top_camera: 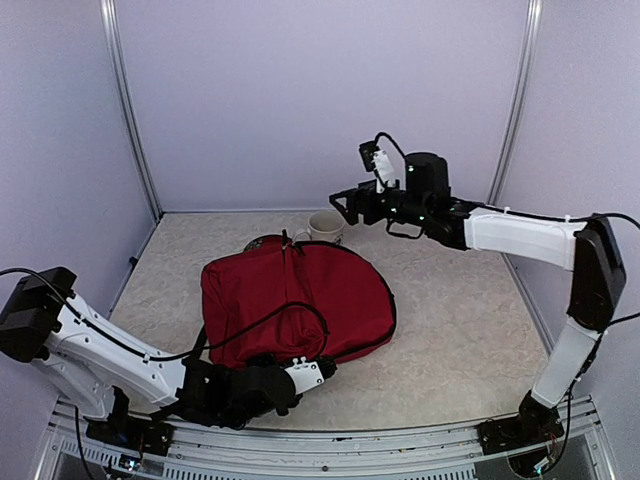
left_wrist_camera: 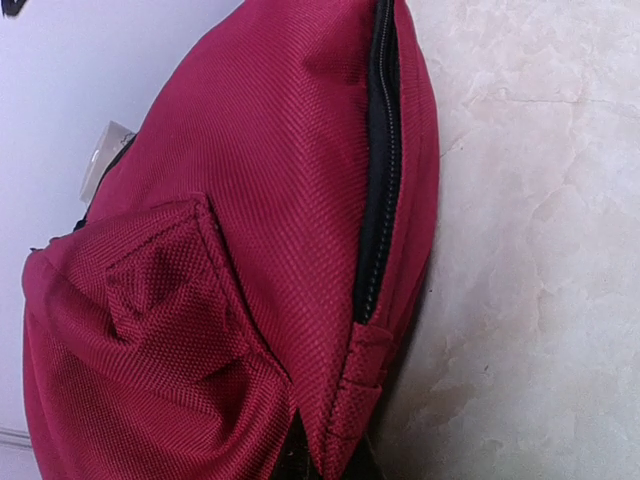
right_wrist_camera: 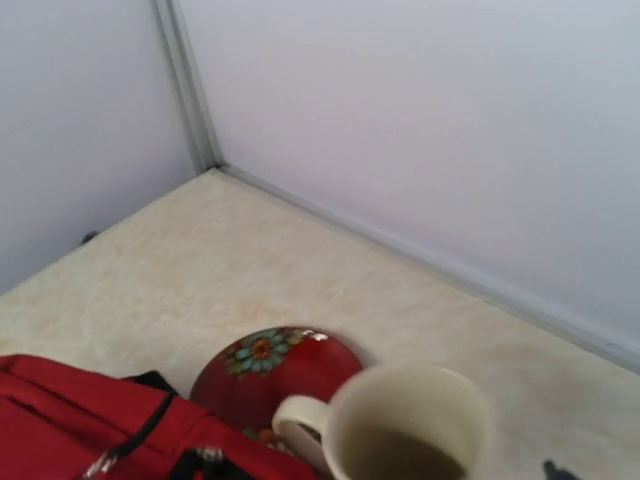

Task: Pack the student bag
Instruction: Reset both arms

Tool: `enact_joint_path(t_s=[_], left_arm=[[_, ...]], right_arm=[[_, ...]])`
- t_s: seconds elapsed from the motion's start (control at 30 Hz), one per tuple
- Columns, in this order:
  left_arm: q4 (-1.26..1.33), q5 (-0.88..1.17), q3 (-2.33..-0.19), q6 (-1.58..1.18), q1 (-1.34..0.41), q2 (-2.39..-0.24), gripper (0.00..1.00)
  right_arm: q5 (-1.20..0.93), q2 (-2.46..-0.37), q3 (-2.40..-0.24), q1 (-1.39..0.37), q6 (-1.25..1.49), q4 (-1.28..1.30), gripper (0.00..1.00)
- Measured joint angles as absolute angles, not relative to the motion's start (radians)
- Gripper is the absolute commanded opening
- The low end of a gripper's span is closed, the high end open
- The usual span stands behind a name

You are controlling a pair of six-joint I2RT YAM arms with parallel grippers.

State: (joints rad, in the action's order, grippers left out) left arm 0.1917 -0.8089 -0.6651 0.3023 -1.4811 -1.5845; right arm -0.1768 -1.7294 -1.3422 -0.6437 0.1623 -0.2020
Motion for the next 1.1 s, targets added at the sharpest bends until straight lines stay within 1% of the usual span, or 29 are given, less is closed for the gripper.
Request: enact_joint_path(t_s=[0.07, 0.1, 0.17, 0.2, 0.23, 0.33, 0.4, 0.53, 0.67, 0.73, 0.83, 0.9, 1.0, 1.1], left_arm=[[0.190, -0.793, -0.676, 0.305, -1.481, -1.592, 0.00], [0.191, -0.782, -0.683, 0.307, -1.481, -1.596, 0.10], [0.182, -0.754, -0.701, 0.308, -1.481, -1.600, 0.50], [0.175, -0.727, -0.715, 0.313, -1.480, -1.600, 0.66], [0.169, -0.699, -0.736, 0.315, -1.479, -1.601, 0.76], [0.151, -0.618, -0.837, 0.306, -1.464, -1.601, 0.98], [0.116, -0.553, -0.937, 0.282, -1.432, -1.599, 0.99], [0.077, -0.397, -1.135, 0.186, -1.328, -1.571, 0.99], [0.090, -0.280, -1.189, 0.044, -1.163, -1.478, 0.99], [0.087, -0.276, -1.185, -0.040, -1.058, -1.437, 0.99], [0.063, -0.300, -1.150, -0.177, -0.844, -1.376, 0.99], [0.056, -0.323, -1.088, -0.250, -0.710, -1.328, 0.99], [0.045, -0.383, -0.936, -0.336, -0.517, -1.222, 0.99], [0.046, -0.442, -0.816, -0.384, -0.420, -1.138, 0.99]], right_arm=[[-0.164, -1.583, -1.232, -0.610, 0.153, -0.188, 0.93], [-0.162, -1.522, -1.179, -0.587, 0.155, -0.186, 0.94], [-0.168, -1.406, -1.059, -0.500, 0.172, -0.181, 0.94], [-0.174, -1.354, -0.989, -0.433, 0.183, -0.176, 0.95], [-0.177, -1.316, -0.932, -0.369, 0.196, -0.168, 0.96], [-0.190, -1.234, -0.776, -0.184, 0.223, -0.134, 0.99], [-0.204, -1.182, -0.701, -0.085, 0.231, -0.101, 1.00], [-0.243, -1.100, -0.610, 0.047, 0.239, -0.096, 1.00], [-0.237, -1.081, -0.548, 0.109, 0.250, -0.102, 1.00], [-0.215, -1.081, -0.518, 0.120, 0.257, -0.103, 1.00], [-0.175, -1.076, -0.460, 0.129, 0.268, -0.128, 1.00], [-0.148, -1.060, -0.416, 0.129, 0.282, -0.161, 1.00], [-0.098, -1.026, -0.354, 0.130, 0.314, -0.225, 1.00], [-0.065, -0.991, -0.306, 0.130, 0.336, -0.287, 1.00]])
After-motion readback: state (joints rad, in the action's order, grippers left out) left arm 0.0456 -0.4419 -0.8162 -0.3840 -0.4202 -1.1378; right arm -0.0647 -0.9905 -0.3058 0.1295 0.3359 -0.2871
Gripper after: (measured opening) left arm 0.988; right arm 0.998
